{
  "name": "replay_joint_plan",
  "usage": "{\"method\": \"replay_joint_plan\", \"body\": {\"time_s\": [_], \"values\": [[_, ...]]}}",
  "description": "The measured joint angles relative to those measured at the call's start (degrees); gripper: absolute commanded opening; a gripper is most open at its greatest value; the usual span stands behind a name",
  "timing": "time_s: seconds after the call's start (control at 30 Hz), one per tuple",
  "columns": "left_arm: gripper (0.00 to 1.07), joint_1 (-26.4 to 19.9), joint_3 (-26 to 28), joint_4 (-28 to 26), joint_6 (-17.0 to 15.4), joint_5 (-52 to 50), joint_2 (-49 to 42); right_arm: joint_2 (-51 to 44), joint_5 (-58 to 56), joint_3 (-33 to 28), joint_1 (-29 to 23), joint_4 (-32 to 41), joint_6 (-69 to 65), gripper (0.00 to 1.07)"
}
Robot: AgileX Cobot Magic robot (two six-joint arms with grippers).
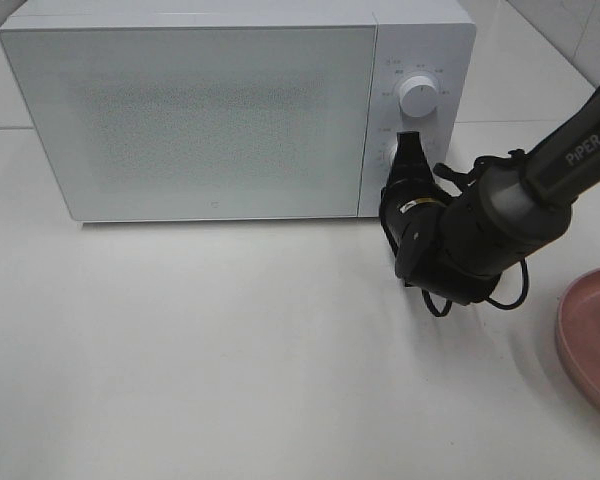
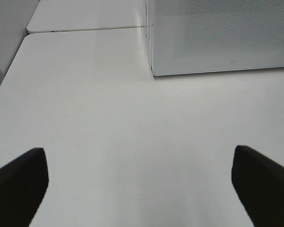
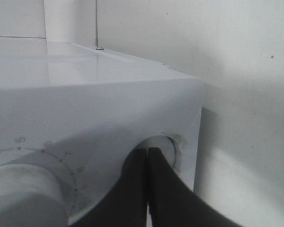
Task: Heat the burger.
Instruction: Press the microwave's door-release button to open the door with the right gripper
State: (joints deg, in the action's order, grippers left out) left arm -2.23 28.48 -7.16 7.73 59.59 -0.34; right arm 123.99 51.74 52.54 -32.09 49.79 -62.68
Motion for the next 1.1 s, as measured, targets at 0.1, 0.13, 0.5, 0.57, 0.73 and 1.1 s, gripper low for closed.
{"method": "replay_joint_plan", "body": {"time_s": [0.1,0.13,0.5,0.57,0.73,1.1], "values": [[0.98,0.0,0.0,0.0,0.0,0.0,0.0,0.0,0.11,0.11,-0.11,0.29,-0.06,0.0],[0.98,0.0,0.0,0.0,0.0,0.0,0.0,0.0,0.11,0.11,-0.11,0.29,-0.06,0.0],[0.98,0.0,0.0,0.0,0.0,0.0,0.0,1.89,0.74,3.44,-0.86,6.36,0.06,0.0],[0.98,0.0,0.0,0.0,0.0,0.0,0.0,3.5,0.86,5.04,-1.2,8.42,0.34,0.0],[0.98,0.0,0.0,0.0,0.0,0.0,0.0,4.18,0.92,6.99,-1.89,13.06,1.43,0.0],[0.98,0.0,0.0,0.0,0.0,0.0,0.0,4.07,0.4,7.22,-1.89,13.52,2.98,0.0]]}}
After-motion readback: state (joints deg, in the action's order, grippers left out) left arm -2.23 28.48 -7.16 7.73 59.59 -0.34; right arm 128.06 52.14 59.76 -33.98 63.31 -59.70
